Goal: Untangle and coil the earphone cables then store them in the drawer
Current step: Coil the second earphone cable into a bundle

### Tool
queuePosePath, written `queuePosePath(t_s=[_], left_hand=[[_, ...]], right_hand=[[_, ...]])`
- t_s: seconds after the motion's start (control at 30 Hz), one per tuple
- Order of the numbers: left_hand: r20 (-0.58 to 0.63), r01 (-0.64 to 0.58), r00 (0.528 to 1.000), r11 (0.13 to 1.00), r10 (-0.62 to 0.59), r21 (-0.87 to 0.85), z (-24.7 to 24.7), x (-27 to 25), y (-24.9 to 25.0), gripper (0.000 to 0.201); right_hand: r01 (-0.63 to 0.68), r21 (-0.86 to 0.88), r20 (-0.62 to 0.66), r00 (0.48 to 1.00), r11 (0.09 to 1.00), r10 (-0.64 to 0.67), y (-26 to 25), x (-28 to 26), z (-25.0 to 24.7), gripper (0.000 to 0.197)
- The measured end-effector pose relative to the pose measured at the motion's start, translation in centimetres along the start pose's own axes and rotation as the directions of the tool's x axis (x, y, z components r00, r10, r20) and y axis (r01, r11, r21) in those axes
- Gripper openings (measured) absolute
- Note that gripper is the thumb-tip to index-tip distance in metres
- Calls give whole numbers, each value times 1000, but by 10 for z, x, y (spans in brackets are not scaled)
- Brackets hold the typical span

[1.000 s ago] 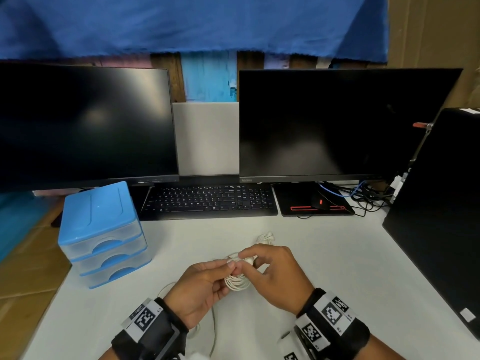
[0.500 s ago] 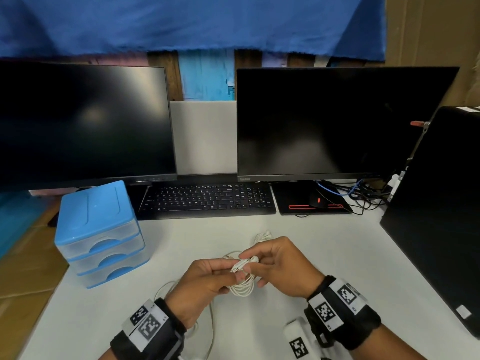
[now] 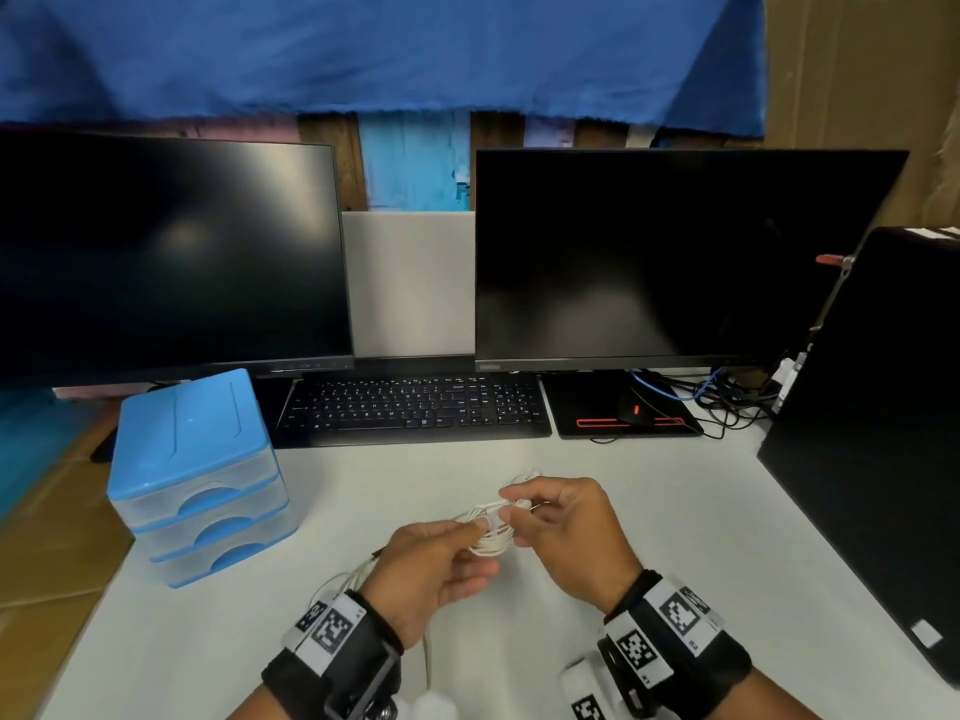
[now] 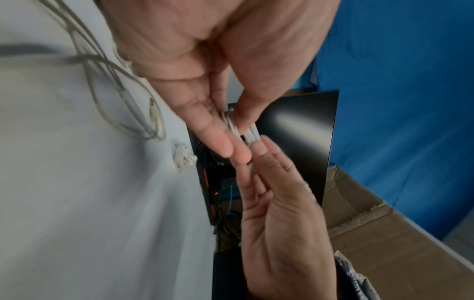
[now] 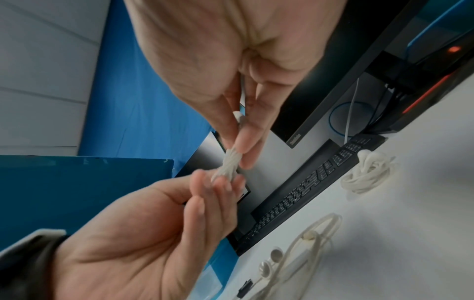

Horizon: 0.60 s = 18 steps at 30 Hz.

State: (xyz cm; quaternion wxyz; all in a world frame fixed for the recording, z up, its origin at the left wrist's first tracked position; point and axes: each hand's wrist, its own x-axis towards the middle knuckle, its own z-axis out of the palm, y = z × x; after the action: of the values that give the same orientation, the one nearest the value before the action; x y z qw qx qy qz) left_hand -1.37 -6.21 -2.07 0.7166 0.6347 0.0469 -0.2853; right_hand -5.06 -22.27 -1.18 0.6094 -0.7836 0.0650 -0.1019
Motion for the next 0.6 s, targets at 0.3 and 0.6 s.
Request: queuePosePath(t_s=[0.3,0.6], left_hand=[[63,-45,998,918,22,394,6,18,-2,24],[65,-159,984,663,164,732,33,47,5,4]], right_hand=[[-200,-120,-34,980,972,198,31,11,-12,12],[-334,-453,-109,941,827,320,51,38,-32,13]])
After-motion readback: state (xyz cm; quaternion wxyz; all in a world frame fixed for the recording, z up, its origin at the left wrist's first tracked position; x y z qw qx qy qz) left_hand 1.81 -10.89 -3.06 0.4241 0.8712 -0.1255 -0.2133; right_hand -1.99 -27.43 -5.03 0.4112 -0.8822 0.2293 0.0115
